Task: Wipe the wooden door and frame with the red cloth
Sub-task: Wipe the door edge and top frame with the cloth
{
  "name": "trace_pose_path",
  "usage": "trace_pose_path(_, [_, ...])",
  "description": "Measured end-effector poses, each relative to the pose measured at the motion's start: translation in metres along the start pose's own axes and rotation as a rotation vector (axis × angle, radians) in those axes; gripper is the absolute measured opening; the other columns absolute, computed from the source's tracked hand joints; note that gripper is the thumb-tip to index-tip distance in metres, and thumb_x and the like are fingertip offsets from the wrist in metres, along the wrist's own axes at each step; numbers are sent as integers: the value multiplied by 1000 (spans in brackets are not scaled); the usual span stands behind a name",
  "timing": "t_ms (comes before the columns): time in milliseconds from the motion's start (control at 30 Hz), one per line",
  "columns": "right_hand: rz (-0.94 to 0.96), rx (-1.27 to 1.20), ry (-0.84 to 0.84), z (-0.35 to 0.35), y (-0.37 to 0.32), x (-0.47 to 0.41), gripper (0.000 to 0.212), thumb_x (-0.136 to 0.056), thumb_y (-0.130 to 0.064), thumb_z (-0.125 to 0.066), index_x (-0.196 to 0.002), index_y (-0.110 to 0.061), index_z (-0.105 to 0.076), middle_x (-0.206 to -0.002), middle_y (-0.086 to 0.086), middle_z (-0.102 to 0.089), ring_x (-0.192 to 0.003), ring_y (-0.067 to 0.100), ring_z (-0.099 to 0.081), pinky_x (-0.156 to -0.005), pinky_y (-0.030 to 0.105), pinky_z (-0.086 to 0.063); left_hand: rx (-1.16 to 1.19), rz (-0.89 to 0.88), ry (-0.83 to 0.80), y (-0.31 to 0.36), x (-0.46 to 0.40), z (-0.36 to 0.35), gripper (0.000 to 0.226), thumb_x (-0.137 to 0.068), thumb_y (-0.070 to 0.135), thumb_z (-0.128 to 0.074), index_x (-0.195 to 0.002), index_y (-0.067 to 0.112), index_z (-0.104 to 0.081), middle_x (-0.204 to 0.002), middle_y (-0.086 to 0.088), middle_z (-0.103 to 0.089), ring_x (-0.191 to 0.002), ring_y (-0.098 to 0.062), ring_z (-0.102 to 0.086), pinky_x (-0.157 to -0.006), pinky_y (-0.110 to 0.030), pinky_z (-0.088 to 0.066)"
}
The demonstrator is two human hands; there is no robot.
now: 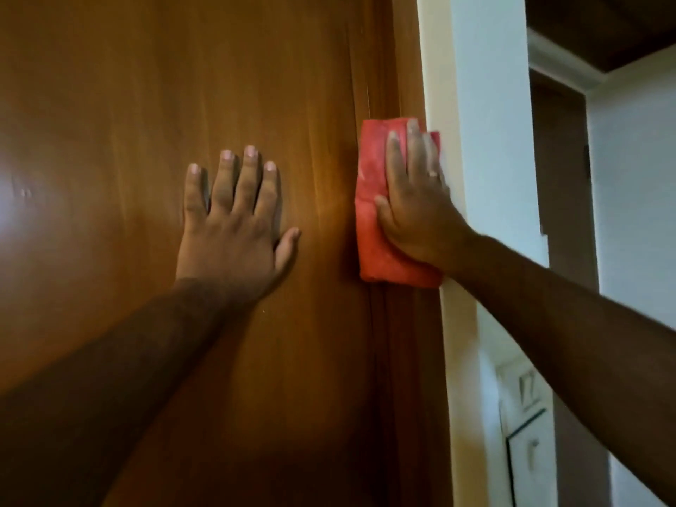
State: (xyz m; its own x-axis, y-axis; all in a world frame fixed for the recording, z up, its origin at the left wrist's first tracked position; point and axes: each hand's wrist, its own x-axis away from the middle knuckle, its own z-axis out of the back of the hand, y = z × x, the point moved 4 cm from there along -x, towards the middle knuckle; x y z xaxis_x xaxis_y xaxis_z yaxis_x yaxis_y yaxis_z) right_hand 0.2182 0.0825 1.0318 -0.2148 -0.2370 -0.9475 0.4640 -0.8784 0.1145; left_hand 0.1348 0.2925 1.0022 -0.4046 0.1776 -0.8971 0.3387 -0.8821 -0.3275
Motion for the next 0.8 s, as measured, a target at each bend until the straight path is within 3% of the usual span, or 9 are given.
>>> trace_pose_path(133, [55, 35, 21, -15, -1, 54, 74, -95, -42, -39, -152, -2, -17, -159, 28, -13, -144, 48, -17, -110, 55, -30, 51, -44, 32, 24, 45, -13, 82, -96, 56, -30, -159, 7, -14, -167, -18, -8, -154, -34, -3, -120, -61, 1])
trace_pose_path(267, [40, -17, -8, -60, -15, 188, 78, -93, -41, -39, -154, -4, -6, -157, 28, -11, -142, 50, -14, -114, 53, -16, 62, -5, -25, 59, 153, -45, 86, -92, 56, -38, -159, 9, -14, -167, -18, -8, -153, -35, -5, -120, -59, 5])
trace_pose_path(333, [16, -15, -119, -85, -24, 271, 76, -94, -43, -37, -153, -2, -11, -153, 30, -16, -138, 51, -20, -110, 54, -20, 38, -27, -58, 65, 188, -60, 85, -94, 57, -38, -160, 10, -13, -167, -17, -8, -153, -35, -5, -120, -57, 7])
trace_pose_path(433, [-10, -19, -372, -120, -40, 392, 68, -93, -46, -43, -139, 4, -34, -139, 33, -30, -123, 54, -39, -101, 61, -34, -5, -45, -44, 63, 196, -69, 84, -95, 59, -35, -160, 12, -10, -167, -16, -6, -153, -33, 1, -120, -56, 9])
trace_pose_path(533, [-99, -51, -650, -136, -49, 475, 67, -93, -50, -44, -134, 3, -39, -135, 31, -34, -116, 54, -49, -98, 61, -37, 5, -25, -39, 65, 194, -71, 83, -96, 58, -32, -161, 12, -9, -167, -17, -11, -152, -35, -3, -119, -59, 4])
trace_pose_path(633, [-130, -38, -775, -139, -51, 505, 93, -69, -50, -77, -136, 2, -39, -136, 32, -34, -119, 54, -45, -100, 59, -35, 33, -3, -39, 68, 196, -69, 81, -97, 58, -31, -161, 12, -8, -166, -19, -14, -152, -38, -11, -117, -62, -4])
trace_pose_path(800, [-123, -56, -760, -128, -45, 499, 128, -41, -45, -93, -143, 0, -30, -143, 33, -29, -131, 50, -29, -103, 62, -24, 75, 64, -7, 70, 203, -71, 77, -97, 52, -37, -159, 12, -16, -164, -21, -21, -150, -41, -18, -118, -62, -6])
